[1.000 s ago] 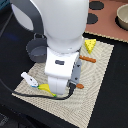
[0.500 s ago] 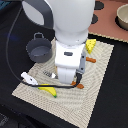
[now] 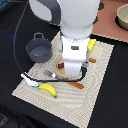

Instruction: Interact with the objects in diverse but meaningful ways.

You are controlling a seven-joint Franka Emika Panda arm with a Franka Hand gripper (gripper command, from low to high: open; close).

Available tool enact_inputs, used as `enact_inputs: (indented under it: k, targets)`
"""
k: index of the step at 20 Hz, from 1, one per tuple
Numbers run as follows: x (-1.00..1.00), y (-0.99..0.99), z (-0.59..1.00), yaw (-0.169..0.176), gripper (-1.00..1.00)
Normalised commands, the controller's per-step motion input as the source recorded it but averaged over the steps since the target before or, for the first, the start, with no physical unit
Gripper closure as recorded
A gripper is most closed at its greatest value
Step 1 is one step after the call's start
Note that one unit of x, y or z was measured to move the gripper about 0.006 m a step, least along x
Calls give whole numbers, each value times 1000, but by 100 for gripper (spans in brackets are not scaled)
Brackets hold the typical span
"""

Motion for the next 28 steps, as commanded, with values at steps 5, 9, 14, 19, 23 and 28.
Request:
enact_inputs:
  k: [5, 9, 14, 19, 23, 28]
  targets:
    - [-706, 207, -259, 74, -100]
    - [-409, 264, -180, 62, -100]
    - [-4, 234, -158, 24, -100]
    - [5, 134, -233, 0, -100]
    - [0, 118, -299, 0, -100]
    - [-1, 95, -339, 0, -100]
